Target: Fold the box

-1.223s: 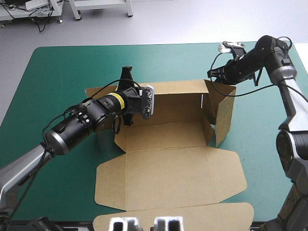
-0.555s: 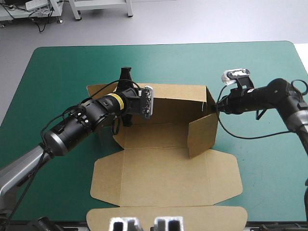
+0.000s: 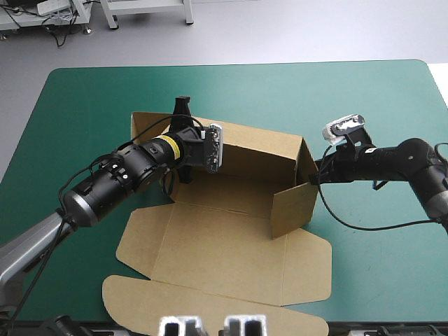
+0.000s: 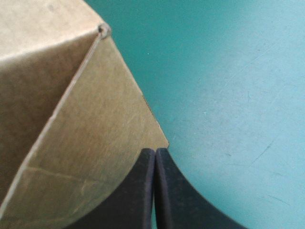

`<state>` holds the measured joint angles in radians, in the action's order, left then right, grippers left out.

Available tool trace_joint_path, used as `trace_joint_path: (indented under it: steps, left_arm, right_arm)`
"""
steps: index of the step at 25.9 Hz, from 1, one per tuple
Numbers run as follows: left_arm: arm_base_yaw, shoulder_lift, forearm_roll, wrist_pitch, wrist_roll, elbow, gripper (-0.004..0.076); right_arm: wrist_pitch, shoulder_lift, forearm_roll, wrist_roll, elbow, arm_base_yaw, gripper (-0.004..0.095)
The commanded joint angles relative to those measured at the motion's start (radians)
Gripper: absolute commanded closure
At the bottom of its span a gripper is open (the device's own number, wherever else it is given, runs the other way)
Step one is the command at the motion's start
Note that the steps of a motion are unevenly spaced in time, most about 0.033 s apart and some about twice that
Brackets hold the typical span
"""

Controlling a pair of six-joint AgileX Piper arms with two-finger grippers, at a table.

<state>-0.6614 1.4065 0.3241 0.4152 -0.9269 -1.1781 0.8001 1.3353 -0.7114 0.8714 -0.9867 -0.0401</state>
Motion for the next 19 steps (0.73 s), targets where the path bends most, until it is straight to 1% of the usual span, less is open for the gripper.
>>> trace_joint_path:
  steps: [1,5,6,8,9,11,12,13,15,19]
  left_arm:
    - [-0.001,-0.029,0.008,0.006,0.025,-0.025,0.0734]
    - [-0.001,-0.029,0.014,0.010,0.025,-0.025,0.0734]
    - [-0.001,-0.029,0.018,0.008,0.025,-0.025,0.0734]
    - [-0.001,-0.029,0.018,0.006,0.025,-0.025,0.0734]
    - [-0.001,-0.029,0.018,0.001,0.026,-0.025,0.0734]
    - [-0.001,-0.029,0.018,0.001,0.028,-0.025,0.0734]
    - [-0.001,-0.029,0.018,0.001,0.030,-0.025,0.0734]
    - [-0.001,-0.029,0.018,0.001,0.041,-0.025,0.0734]
    - [-0.001,-0.029,0.018,0.001,0.067,-0.025,0.0734]
    - [-0.001,-0.029,0.019,0.001,0.111,-0.025,0.0734]
  right_arm:
    - [0.085,-0.036,0.019,-0.025,-0.057,0.000,0.0928]
    - [0.216,-0.043,0.000,-0.048,-0.077,0.000,0.0928]
    - [0.293,-0.043,-0.029,-0.053,-0.089,0.000,0.0928]
    - [0.349,-0.043,-0.061,-0.053,-0.099,0.000,0.0928]
    - [0.359,-0.043,-0.078,-0.051,-0.103,0.000,0.0928]
    - [0.344,-0.045,-0.094,-0.038,-0.103,0.000,0.0928]
    - [0.322,-0.045,-0.094,-0.036,-0.103,0.000,0.0928]
    - [0.277,-0.044,-0.094,-0.036,-0.103,0.000,0.0928]
    - [0.252,-0.044,-0.110,-0.036,-0.103,0.000,0.0928]
    - [0.252,-0.044,-0.149,-0.021,-0.103,0.000,0.0928]
